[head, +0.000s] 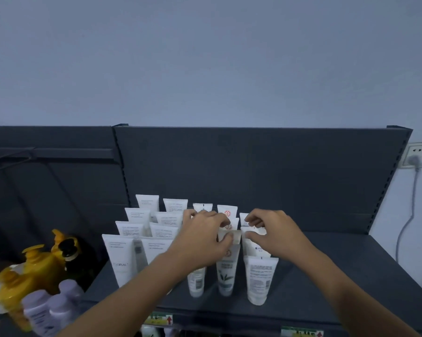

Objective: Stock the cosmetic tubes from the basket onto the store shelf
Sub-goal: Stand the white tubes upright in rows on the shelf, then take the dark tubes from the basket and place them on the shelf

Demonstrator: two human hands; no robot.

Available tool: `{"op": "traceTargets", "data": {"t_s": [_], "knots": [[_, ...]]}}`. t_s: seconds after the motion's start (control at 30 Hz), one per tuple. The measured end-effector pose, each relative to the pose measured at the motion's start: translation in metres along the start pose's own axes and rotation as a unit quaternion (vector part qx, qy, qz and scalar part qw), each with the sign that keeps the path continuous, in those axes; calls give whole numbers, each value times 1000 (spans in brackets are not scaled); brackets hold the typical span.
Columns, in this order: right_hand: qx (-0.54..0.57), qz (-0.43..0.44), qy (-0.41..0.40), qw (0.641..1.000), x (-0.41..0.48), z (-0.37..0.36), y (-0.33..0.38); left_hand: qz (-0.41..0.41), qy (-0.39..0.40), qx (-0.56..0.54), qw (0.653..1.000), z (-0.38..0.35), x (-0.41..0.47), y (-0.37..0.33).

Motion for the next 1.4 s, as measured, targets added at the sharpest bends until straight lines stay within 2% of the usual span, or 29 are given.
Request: {"op": "traceTargets", "data": {"t_s": [0.4, 0.63, 0.8, 0.97, 1.1, 1.23, 1.4], "knots": [[-19, 35, -27, 999, -74, -32, 162, -15, -7, -45, 999, 81, -119, 110], [-7, 46, 46, 998, -117, -117, 272, -1, 70, -47, 996, 107, -239, 198], [14, 49, 110, 993, -149, -193, 320, 28, 131, -59, 989, 101, -323, 250], [23, 59, 131, 989, -185, -268, 334, 59, 185, -82, 978, 62, -394, 279], [-4, 47, 198, 979, -210, -333, 328, 103, 253, -116, 955, 8, -446, 291], [-14, 28, 252, 967, -231, -405, 304, 124, 294, -141, 937, -55, -491, 293], [-11, -14, 275, 961, -254, -504, 260, 153, 339, -133, 918, -161, -544, 302]]}}
Point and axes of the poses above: each hand's wrist, its own x-axis towards the middle knuckle, its own z-axis out of the back of the hand, y = z × x, the point moved 7 cm from there along x, towards the middle knuckle, and after that the axes turned 10 degrees about -z, right-handed, at the moved point
